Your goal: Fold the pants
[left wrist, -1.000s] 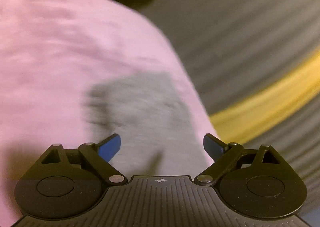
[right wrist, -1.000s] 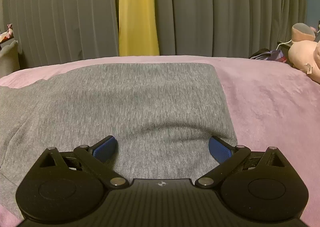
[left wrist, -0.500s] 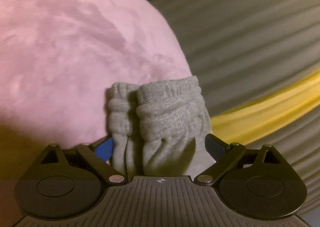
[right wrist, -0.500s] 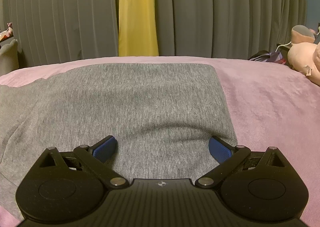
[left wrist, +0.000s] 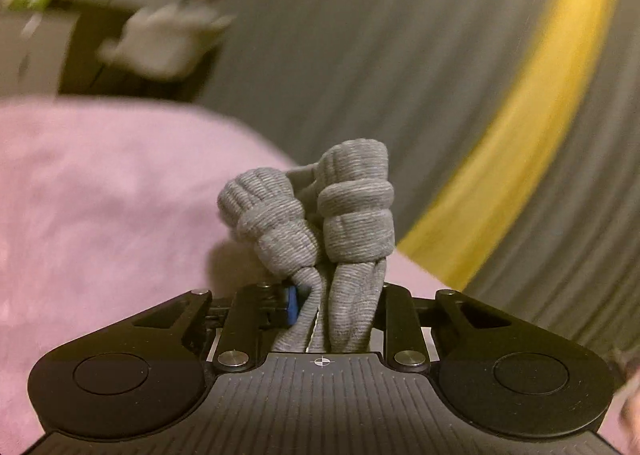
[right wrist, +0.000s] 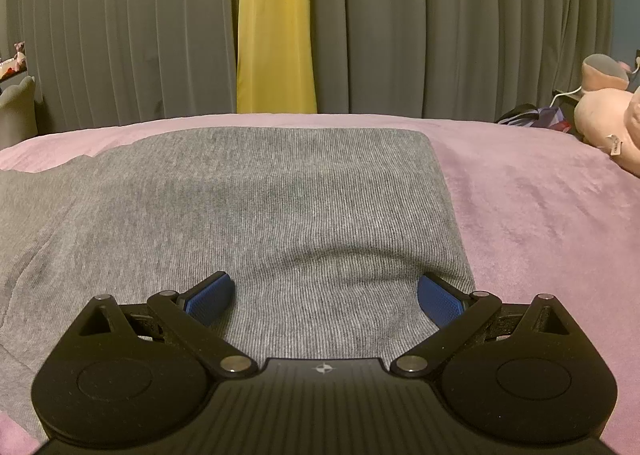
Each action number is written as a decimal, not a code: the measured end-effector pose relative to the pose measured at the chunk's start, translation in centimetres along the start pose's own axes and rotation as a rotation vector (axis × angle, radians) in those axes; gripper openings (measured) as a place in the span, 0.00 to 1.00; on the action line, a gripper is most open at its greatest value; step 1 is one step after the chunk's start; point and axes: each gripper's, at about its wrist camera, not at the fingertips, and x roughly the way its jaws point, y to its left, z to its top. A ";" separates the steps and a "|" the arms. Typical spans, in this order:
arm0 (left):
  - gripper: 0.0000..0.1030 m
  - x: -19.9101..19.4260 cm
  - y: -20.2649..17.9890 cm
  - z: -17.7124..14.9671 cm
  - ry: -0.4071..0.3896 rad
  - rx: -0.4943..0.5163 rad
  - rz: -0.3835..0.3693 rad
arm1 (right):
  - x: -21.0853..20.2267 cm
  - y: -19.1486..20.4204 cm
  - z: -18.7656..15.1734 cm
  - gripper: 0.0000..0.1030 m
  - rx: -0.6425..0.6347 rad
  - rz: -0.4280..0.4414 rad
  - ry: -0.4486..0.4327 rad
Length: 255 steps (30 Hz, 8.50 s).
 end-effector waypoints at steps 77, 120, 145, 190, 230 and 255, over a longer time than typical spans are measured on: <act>0.91 1.2 -8.5 -8.1 0.286 0.050 0.053 | 4.2 4.7 6.7 0.60 0.453 0.630 0.409; 0.97 2.0 -14.6 -13.8 0.677 0.379 -0.234 | -2.3 -7.5 2.8 0.59 0.692 0.334 0.267; 0.93 -0.8 -15.1 -12.2 0.603 0.442 -0.240 | -3.5 -7.0 3.9 0.84 0.525 0.138 0.237; 0.86 -0.9 -13.9 -12.6 0.637 0.460 0.072 | -5.0 -4.9 4.0 0.76 0.383 0.157 0.216; 0.83 8.7 -15.4 -12.2 0.750 0.251 -0.346 | 1.4 -9.2 4.1 0.80 0.601 0.375 0.367; 0.34 8.5 -17.7 -12.0 0.607 0.291 -0.406 | -0.4 -4.8 6.1 0.61 0.423 0.287 0.275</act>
